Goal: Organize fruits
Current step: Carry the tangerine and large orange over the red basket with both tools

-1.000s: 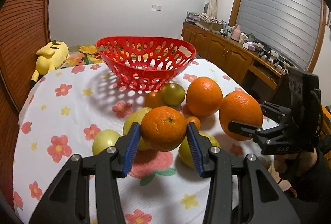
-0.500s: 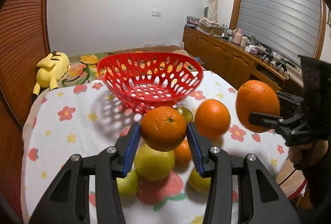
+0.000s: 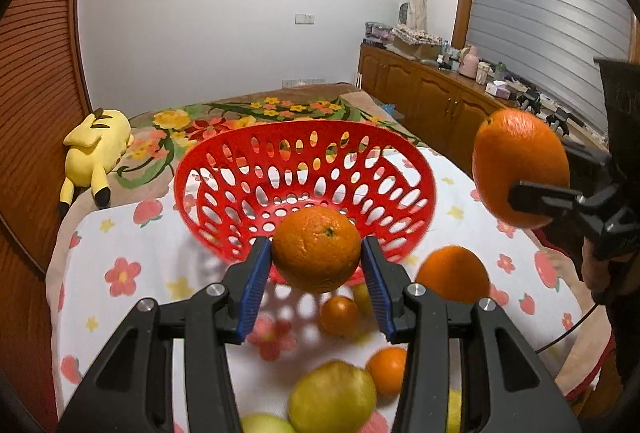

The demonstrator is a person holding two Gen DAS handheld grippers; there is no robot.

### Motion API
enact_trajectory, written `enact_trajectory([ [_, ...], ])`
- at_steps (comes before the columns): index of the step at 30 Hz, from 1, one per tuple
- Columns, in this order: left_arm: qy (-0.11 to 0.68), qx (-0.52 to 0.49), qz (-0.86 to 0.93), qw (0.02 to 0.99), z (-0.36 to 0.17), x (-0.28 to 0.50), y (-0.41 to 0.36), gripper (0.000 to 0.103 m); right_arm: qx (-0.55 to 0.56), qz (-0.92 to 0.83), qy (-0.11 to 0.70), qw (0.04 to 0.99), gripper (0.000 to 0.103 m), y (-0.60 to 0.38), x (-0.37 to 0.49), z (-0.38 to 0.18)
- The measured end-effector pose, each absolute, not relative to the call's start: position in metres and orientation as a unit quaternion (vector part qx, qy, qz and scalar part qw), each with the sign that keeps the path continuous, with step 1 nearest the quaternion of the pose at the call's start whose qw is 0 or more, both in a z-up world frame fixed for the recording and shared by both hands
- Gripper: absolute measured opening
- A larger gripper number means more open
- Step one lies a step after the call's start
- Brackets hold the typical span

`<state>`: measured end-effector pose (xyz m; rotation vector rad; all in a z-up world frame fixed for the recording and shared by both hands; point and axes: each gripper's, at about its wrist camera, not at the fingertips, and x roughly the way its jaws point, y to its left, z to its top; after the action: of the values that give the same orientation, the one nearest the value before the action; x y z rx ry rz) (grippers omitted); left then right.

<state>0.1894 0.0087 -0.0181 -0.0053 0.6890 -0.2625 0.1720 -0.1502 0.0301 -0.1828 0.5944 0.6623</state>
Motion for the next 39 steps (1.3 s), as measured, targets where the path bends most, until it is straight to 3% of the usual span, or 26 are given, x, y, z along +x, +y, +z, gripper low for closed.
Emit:
enact_trajectory([
  [17, 0.379, 0.007, -0.123, 0.917, -0.039, 0.233, 0.007, 0.046, -0.129, 0.374, 0.337, 0.854, 0.082, -0.099, 0.265, 0.007],
  [39, 0.348, -0.013, -0.106, 0.931, -0.02, 0.223, 0.036, 0.051, -0.175, 0.388, 0.371, 0.825, 0.082, -0.066, 0.282, -0.018],
])
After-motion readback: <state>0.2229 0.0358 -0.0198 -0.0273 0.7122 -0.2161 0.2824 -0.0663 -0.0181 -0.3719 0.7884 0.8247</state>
